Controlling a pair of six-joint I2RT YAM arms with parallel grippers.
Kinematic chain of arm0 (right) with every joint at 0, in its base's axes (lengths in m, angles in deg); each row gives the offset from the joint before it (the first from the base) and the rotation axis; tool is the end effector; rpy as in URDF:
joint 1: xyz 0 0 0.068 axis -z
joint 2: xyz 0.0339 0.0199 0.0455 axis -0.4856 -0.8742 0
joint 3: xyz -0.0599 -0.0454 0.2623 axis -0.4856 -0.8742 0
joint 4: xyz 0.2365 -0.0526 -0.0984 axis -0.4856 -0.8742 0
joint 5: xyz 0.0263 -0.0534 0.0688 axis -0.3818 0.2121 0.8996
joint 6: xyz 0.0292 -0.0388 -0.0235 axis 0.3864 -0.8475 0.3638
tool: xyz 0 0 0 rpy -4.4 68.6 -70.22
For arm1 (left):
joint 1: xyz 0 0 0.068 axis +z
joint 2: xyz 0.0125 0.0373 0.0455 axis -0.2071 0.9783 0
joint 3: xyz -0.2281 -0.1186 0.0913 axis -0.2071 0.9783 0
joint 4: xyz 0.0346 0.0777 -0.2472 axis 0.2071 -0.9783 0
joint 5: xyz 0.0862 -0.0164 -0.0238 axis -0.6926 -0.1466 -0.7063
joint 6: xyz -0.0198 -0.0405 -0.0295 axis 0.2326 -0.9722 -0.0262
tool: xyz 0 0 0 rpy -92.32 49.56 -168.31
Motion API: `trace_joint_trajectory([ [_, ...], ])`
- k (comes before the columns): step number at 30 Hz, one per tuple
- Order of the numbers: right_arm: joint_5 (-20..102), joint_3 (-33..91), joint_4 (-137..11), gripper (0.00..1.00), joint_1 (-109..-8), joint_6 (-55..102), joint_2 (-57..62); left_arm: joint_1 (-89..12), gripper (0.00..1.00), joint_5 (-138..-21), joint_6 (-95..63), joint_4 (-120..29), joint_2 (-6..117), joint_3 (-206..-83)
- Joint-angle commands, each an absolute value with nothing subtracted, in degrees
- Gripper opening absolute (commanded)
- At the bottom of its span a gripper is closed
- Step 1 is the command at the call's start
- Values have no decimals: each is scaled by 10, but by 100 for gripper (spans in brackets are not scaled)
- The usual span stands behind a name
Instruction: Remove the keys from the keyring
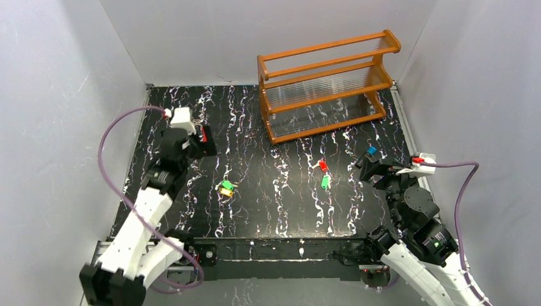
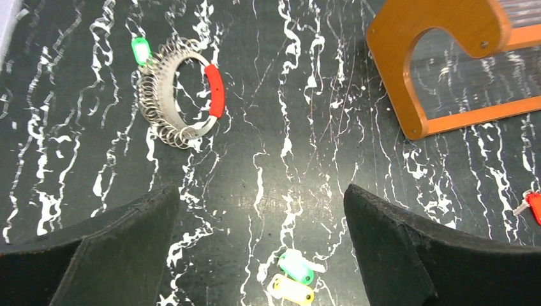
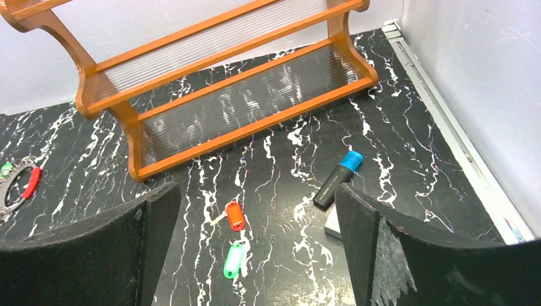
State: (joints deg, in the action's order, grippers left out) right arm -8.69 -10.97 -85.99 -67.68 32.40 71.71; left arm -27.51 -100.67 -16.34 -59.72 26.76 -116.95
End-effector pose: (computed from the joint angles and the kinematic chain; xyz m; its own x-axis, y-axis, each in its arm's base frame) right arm 0.0627 0.0195 0.3227 0.0256 0.2758 -0.9609 0.0590 0.9591 0.2769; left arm 0.1872 -0.0439 0.3299 -0.2489 -0.1361 -0.9589 0.0046 0.9899 -0.1417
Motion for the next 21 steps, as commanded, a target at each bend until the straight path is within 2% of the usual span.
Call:
trace_joint_trajectory([
  [1,-82,-113,-835,99,-675,320,731,-276,97,-992,-190,-608,392,-1235],
  [5,-84,-114,-838,99,-675,322,740,-243,90,-963,-203,-613,534,-1304],
  [9,-84,-115,-838,99,-676,323,745,-198,76,-925,-217,-601,663,-1371],
  [13,-79,-114,-841,99,-675,326,740,-179,70,-923,-220,-606,780,-1446],
  [17,-78,-114,-843,99,-676,328,738,-166,60,-936,-216,-625,861,-1512],
  [21,-81,-114,-843,99,-675,328,740,-153,57,-943,-210,-639,916,-1555],
])
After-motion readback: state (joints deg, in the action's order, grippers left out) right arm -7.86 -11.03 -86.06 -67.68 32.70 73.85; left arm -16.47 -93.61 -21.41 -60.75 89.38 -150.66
